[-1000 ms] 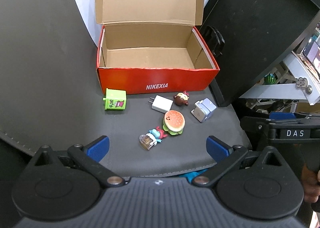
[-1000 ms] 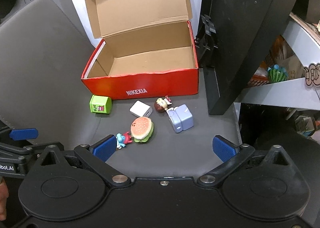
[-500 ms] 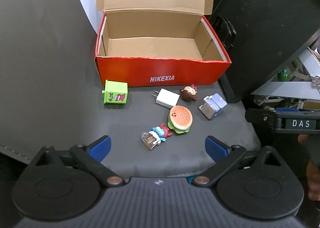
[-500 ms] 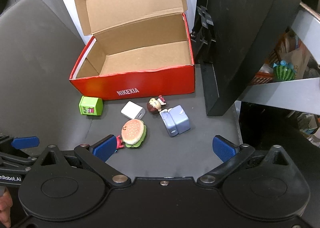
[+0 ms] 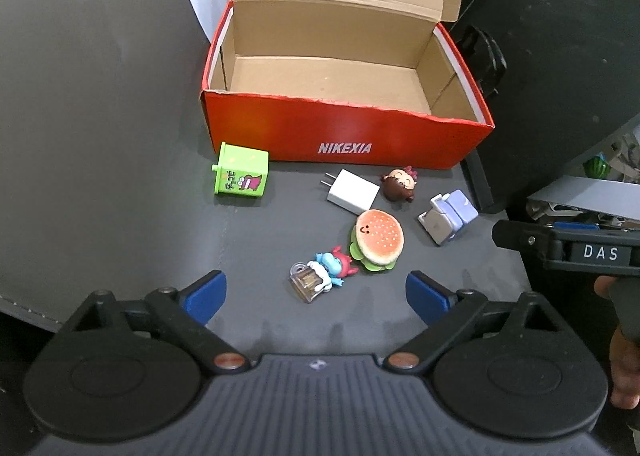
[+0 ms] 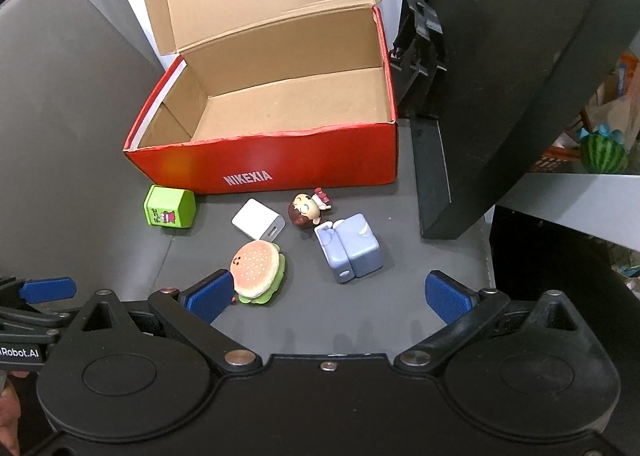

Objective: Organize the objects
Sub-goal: 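Lower the left tool to the smurf figure while the right tool approaches the light-blue cube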

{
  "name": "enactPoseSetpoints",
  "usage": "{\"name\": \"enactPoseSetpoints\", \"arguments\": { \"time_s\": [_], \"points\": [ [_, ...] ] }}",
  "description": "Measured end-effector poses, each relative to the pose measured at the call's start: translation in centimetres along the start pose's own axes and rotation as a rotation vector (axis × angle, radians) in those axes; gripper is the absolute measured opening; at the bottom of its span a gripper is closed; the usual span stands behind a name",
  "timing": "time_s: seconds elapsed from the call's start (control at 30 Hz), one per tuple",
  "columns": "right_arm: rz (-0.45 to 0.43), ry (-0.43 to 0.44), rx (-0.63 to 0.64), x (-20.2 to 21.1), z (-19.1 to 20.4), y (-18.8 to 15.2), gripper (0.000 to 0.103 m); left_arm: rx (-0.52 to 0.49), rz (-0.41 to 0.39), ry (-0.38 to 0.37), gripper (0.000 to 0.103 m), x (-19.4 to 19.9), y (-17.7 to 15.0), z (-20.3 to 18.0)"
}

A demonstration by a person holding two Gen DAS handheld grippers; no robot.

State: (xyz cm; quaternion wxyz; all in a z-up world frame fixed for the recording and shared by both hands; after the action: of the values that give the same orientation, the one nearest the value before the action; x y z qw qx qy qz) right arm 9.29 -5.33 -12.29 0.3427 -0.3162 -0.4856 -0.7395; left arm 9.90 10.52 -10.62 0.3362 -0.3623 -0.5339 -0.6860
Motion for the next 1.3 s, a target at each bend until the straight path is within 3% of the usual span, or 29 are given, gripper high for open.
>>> {"name": "enactPoseSetpoints", "arguments": {
  "time_s": [0.47, 0.63, 1.1, 1.3],
  "points": [
    [0.029, 0.006, 0.018, -3.4, -1.2, 0.9, 0.098, 0.076, 0.048, 0.03, 0.078, -2.3, 0.1, 0.3],
    [0.031, 0.01, 0.008, -4.5, -1.5, 1.3, 0.087, 0.102, 0.076, 0.038, 0.073, -3.4, 0.2, 0.4],
    [0.045, 0.024, -0.029, -7.6, -2.6, 1.5, 0.072, 0.182, 0.164, 0.072, 0.057, -7.1, 0.4, 0.3],
    [0.079, -0.003, -0.029, -9.0, -3.3, 1.2, 0.068, 0.19, 0.194, 0.079, 0.055, -8.5, 0.4, -0.4]
  ]
}}
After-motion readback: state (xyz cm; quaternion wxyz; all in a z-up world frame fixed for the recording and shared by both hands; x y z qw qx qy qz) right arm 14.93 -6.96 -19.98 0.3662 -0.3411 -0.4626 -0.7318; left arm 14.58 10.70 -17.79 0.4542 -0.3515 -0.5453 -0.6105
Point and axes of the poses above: each gripper's, at about its wrist camera, not at the fingertips, and x roughly against the way its jaws point, z to its left, y to its top, the point moved 3 cm from there along -x, roughly the way its jaws point, and after that the axes turned 11 degrees about y, right-handed, at the moved point
